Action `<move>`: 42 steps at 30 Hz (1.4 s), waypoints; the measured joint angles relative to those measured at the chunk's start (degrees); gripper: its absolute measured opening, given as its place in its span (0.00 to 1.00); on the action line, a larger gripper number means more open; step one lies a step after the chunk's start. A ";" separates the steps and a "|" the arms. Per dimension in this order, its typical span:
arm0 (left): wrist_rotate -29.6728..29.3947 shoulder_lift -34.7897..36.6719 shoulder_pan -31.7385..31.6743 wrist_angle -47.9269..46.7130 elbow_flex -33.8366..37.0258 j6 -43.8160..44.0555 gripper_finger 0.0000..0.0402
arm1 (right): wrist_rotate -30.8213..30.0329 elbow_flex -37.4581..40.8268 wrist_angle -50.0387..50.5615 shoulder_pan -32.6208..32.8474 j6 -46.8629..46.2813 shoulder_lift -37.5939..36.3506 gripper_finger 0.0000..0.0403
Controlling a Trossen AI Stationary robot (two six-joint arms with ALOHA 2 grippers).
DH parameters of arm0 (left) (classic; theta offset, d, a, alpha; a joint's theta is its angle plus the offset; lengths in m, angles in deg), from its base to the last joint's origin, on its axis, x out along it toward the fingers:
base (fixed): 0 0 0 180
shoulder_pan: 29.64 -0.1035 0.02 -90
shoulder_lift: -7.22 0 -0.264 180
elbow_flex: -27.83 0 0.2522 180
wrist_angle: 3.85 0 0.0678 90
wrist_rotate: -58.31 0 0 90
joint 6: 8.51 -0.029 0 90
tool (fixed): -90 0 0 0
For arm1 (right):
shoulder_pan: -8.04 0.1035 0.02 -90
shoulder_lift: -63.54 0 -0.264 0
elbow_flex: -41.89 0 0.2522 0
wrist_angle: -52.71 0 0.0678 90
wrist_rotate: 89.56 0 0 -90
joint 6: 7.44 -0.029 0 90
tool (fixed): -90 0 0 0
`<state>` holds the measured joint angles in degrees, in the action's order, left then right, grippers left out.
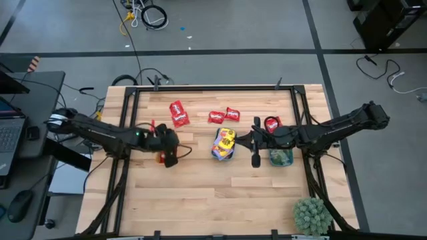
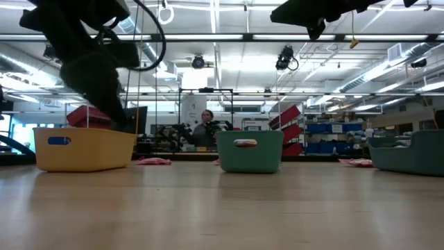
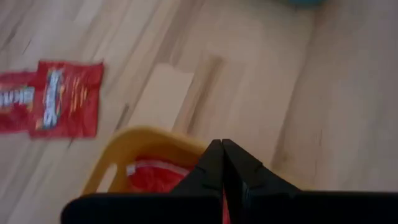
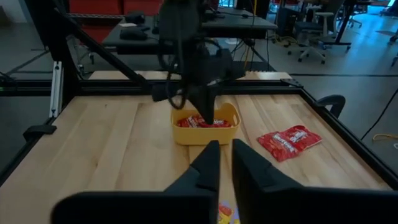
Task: Sort candy
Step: Put the red candy pack into the yellow bin
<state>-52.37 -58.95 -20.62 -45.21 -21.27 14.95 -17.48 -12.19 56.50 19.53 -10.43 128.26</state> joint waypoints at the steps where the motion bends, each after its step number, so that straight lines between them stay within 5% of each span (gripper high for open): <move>1: 1.13 0.76 -0.81 0.73 -0.04 -0.77 0.00 | 0.01 0.00 -0.25 -0.14 -0.01 0.22 0.04; 11: 16.49 4.74 -18.05 0.77 -7.81 -12.96 0.00 | 0.06 0.00 -0.49 -3.08 -1.50 0.92 0.08; 21: 25.17 -3.83 -39.18 -0.68 -8.69 -21.51 0.02 | 0.06 0.00 -0.30 -4.07 -1.30 2.80 0.16; 30: 27.81 -12.74 -41.09 4.90 -8.69 -27.86 0.20 | 0.06 0.00 -0.32 -4.73 -1.79 6.50 0.21; 42: 18.77 -21.11 -41.11 7.66 -8.69 -31.05 0.39 | -0.01 0.00 -0.47 -5.01 -1.96 6.43 0.27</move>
<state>-33.60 -80.05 -61.74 -37.55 -29.96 -16.10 -17.49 -12.19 56.03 14.52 -12.39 134.69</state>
